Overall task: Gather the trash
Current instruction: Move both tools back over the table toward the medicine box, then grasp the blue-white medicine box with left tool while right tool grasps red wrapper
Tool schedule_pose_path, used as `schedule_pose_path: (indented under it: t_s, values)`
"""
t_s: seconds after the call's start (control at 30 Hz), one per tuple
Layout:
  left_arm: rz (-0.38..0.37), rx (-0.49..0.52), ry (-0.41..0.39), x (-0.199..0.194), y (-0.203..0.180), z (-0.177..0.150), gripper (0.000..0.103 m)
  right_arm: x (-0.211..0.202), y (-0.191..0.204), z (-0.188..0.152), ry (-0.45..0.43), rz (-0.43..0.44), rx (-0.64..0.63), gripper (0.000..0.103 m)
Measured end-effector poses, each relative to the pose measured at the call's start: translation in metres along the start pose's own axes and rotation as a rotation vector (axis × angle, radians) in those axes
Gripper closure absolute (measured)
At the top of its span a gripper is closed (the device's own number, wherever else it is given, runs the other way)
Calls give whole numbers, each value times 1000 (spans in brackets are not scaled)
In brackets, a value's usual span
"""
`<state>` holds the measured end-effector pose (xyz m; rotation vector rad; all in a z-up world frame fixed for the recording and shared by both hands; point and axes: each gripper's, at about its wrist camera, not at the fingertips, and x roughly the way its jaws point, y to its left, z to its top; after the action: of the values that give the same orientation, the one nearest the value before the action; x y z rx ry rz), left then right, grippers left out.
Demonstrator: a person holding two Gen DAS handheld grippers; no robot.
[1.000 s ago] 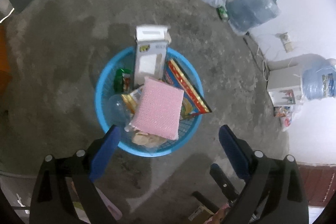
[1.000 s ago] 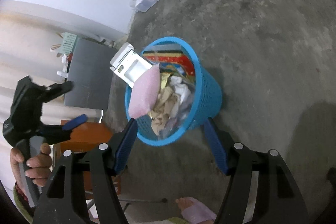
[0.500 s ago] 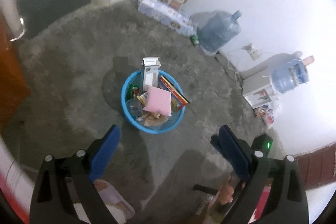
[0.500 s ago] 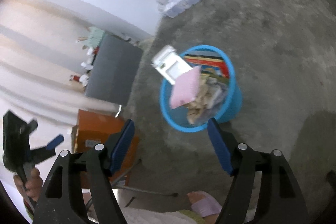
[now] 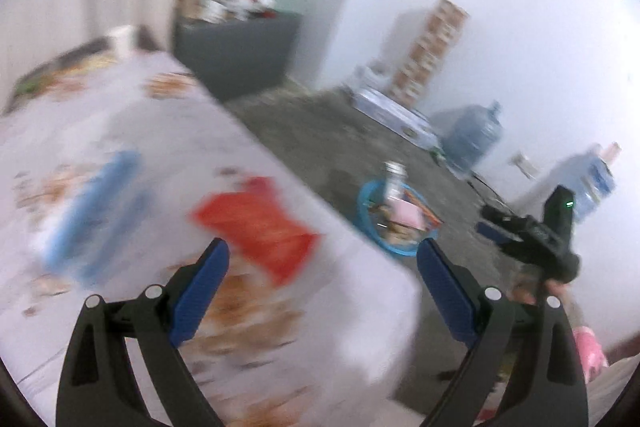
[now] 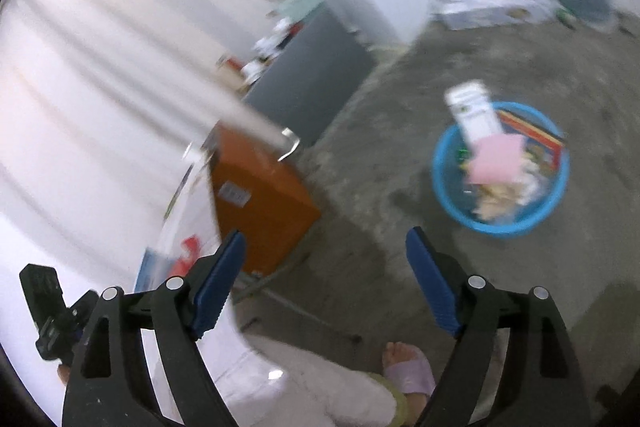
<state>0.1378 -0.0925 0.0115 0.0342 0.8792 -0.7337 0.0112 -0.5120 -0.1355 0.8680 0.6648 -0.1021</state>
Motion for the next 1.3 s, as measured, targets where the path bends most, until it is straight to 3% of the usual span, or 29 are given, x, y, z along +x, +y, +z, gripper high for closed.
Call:
schedule_pose_path:
  t_s: [0.17,0.3,0.43,0.53,0.77,0.93,1.0,1.2,1.3]
  values:
    - [210,12,-138,-40,52,-13,10,39,77,-14,103,67,-184,24]
    - [322,36,-157,-39,92,-21,10,72,138,-29,185,85,-368,19]
    - [320,53,-125,-23,114,-13,10,105,190,-46,225,17,-576,15]
    - [329,107,-53,1,125,2,10,133,212,-56,285,-7,-680,13]
    - [312,156,95,56,136,20,12,186,216,-62,423,-112,-707,13]
    - [331,177,162,72,134,12,41,193,217,-71,428,-134,-730,14]
    - [331,173,165,71,133,9,59,190,219,-75,420,-136,-746,26]
    - [342,117,160,50,125,-8,73,186,226,-82,414,-151,-775,57]
    - [342,68,151,34,120,-25,73,177,225,-88,418,-132,-769,60]
